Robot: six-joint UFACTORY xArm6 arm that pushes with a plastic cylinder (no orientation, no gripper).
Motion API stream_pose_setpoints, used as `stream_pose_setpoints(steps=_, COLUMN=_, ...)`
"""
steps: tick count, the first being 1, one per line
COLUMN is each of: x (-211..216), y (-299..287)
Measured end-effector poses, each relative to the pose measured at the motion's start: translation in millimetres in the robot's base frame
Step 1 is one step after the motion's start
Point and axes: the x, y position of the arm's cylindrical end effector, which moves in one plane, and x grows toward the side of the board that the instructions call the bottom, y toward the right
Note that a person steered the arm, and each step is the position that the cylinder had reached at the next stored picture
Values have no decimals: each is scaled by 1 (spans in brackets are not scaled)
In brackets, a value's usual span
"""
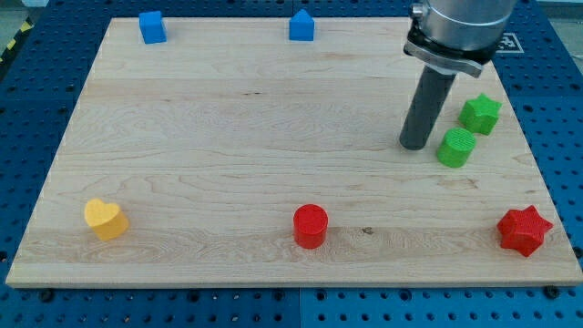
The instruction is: Push the green star left a bit
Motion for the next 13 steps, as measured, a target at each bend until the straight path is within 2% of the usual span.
stream_pose_setpoints(steps=2, x=7, y=37)
stream_pose_setpoints(steps=3, x=6, y=27)
stream_pose_setpoints(steps=4, x=-25, y=-10)
stream_pose_setpoints(steps=5, x=-85, y=-9)
stream_pose_setpoints(steps=6, x=-112, y=76)
stream_pose_setpoints(steps=7, x=-90, y=175)
stream_pose_setpoints(steps=8, x=-51, y=194)
stream_pose_setpoints(steps=9, x=-31, y=186)
stream_pose_setpoints(steps=13, x=-30, y=108)
